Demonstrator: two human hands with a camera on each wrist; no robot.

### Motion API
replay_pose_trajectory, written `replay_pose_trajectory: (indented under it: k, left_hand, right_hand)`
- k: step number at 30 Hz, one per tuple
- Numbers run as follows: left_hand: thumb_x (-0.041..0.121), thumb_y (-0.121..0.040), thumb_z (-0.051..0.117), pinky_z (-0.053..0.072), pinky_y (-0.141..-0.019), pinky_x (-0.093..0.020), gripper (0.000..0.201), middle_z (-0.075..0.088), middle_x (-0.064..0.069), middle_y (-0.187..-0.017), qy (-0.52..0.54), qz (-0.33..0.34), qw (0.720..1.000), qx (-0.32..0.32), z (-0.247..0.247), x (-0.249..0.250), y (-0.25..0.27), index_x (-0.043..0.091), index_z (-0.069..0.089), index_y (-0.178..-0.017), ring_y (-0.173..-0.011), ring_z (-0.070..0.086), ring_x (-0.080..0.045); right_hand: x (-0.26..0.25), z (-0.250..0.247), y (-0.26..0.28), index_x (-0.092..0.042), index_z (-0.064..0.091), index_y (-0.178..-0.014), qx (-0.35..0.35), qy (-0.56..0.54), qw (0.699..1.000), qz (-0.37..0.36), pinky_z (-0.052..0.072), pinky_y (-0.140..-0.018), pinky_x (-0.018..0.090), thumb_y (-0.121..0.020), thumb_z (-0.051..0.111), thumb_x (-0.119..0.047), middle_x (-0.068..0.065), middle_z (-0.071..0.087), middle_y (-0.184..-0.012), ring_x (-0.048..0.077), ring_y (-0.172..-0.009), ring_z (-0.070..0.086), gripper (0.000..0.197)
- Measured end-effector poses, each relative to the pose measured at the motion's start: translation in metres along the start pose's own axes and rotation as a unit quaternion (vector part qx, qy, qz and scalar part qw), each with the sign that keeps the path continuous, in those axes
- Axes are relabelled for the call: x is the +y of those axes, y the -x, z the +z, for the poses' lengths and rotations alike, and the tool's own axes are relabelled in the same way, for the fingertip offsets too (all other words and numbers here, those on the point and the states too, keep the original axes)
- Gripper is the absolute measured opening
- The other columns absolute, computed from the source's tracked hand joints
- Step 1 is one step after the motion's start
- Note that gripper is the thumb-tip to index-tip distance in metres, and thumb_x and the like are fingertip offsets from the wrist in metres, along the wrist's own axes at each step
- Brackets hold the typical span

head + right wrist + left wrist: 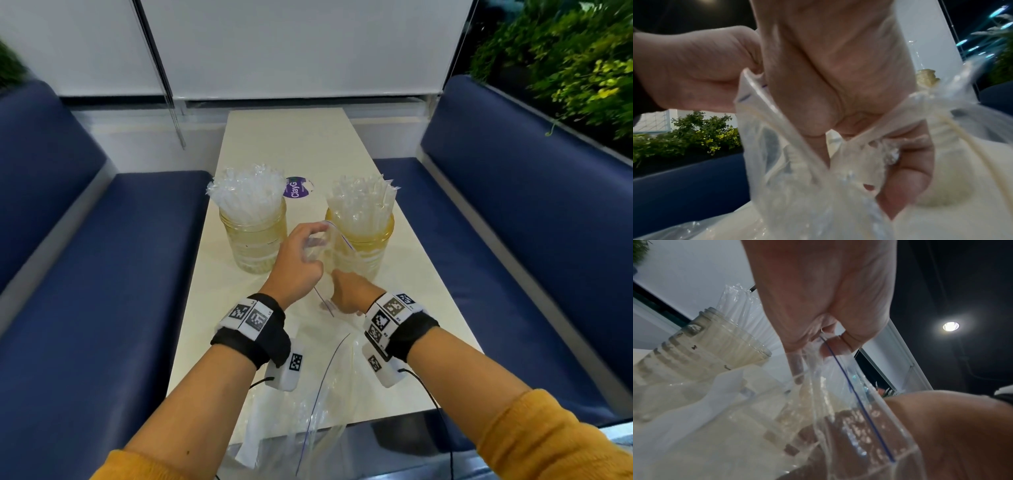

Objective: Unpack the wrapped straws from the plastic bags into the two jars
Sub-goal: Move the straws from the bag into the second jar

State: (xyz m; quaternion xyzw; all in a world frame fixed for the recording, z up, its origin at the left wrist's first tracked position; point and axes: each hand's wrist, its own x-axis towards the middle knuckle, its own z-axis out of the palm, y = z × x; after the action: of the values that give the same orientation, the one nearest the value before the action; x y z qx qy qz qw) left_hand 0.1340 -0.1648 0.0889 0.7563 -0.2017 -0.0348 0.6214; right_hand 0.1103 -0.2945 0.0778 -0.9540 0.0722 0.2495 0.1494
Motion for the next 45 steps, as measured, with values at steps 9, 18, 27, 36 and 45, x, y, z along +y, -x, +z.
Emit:
replay_pose_trajectory:
  k: [9,18,27,36,45]
  left_hand:
    - [-0.011,-0.075,0.066,0.04,-0.096,-0.005,0.07,0.052,0.007,-0.139,-0.078,0.015,0.996,-0.043,0.0,-0.003,0.006,0.016,0.053,-0.138,-0.123,0.052,-0.002]
    - [0.043,-0.059,0.092,0.036,-0.101,-0.033,0.081,0.057,0.012,-0.125,-0.271,0.1,0.957,-0.011,0.017,-0.013,0.002,0.031,0.054,-0.129,-0.114,0.052,-0.011]
    - [0.008,-0.067,0.072,0.038,-0.082,-0.035,0.032,0.05,0.013,-0.085,-0.338,0.11,0.931,0.077,0.026,-0.019,0.0,0.019,0.06,-0.094,-0.083,0.056,-0.02]
    - [0.044,-0.085,0.058,0.055,-0.073,-0.044,0.028,0.067,0.004,-0.089,-0.172,0.034,0.973,0.148,0.019,-0.021,-0.006,0.019,0.064,-0.097,-0.083,0.065,-0.018]
    - [0.025,-0.082,0.058,0.038,-0.05,-0.011,0.019,0.062,0.011,-0.076,-0.187,0.032,0.973,0.13,0.02,-0.011,-0.015,0.017,0.062,-0.098,-0.07,0.06,-0.002]
  right_hand:
    - [-0.007,-0.042,0.024,-0.003,0.041,-0.146,-0.021,0.092,0.995,-0.025,0.045,-0.069,0.029,-0.102,0.051,-0.019,0.015,0.054,-0.138,0.029,-0.105,0.061,0.049]
    - [-0.024,-0.099,0.052,-0.006,0.054,-0.135,-0.003,0.2,0.977,-0.078,0.052,-0.081,0.03,-0.097,0.055,-0.009,0.008,0.062,-0.112,0.022,-0.091,0.062,0.038]
    - [-0.027,-0.106,0.058,-0.012,0.064,-0.086,0.054,0.11,0.988,-0.096,0.054,-0.063,0.028,-0.09,0.067,-0.037,0.001,0.064,-0.066,0.015,-0.055,0.064,0.026]
    - [-0.007,-0.13,0.061,-0.02,0.064,-0.126,0.128,-0.228,0.932,-0.25,0.055,-0.096,0.034,-0.086,0.064,-0.063,-0.008,0.069,-0.117,0.007,-0.105,0.068,0.059]
    - [-0.029,-0.069,0.025,-0.022,0.07,-0.116,0.328,-0.097,0.871,-0.354,0.052,-0.088,0.039,-0.101,0.032,-0.051,-0.007,0.072,-0.109,0.01,-0.102,0.064,0.051]
